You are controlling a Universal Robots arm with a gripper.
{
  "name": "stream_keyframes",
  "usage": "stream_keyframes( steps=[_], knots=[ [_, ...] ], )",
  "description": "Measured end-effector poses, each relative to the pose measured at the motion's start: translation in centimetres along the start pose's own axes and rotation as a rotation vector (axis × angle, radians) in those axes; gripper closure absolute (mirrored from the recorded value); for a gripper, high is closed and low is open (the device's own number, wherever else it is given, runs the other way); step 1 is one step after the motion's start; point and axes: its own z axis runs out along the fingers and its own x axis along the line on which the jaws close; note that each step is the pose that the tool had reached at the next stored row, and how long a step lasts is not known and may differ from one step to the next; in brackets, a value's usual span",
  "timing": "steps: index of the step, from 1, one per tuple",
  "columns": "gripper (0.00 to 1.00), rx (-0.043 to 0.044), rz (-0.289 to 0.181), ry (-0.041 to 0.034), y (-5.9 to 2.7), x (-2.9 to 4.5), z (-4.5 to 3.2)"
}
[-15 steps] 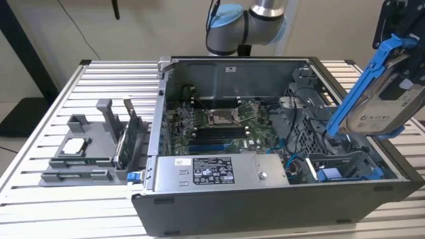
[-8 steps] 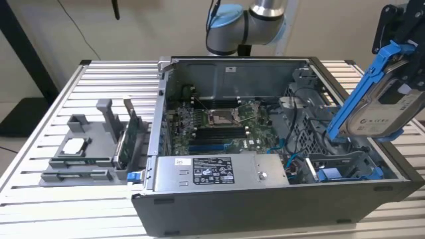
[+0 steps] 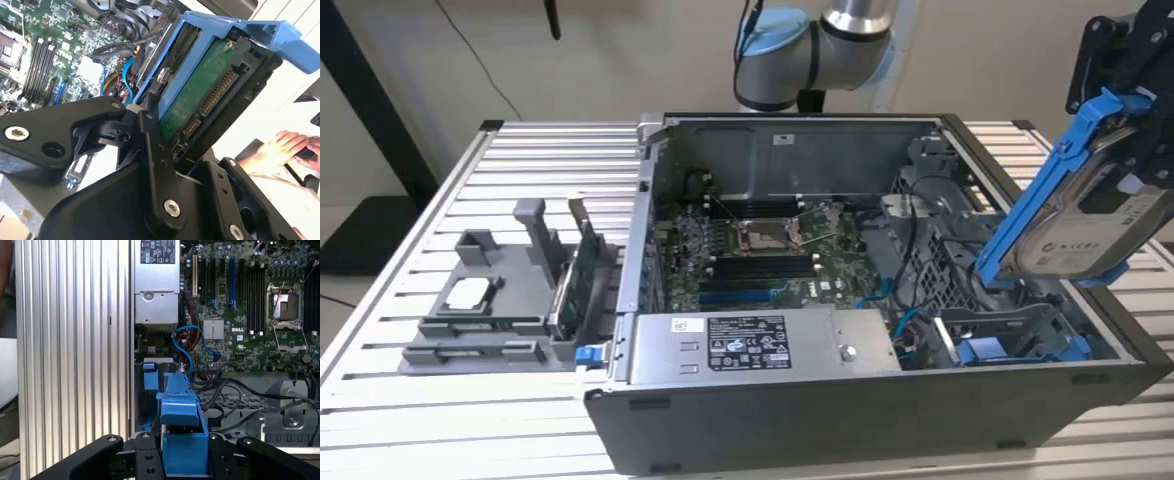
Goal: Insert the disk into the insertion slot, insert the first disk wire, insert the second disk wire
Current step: 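Insert the disk into the insertion slot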
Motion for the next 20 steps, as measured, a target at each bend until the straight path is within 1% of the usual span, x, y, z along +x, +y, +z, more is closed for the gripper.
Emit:
stream_keyframes(
  steps=[7,20],
  knots=[
    [0.67,0.0,0.0,-0.0001,-0.01,0.0,0.14],
    [0.67,0.0,0.0,-0.0001,-0.03,-0.01,1.0]
  ],
)
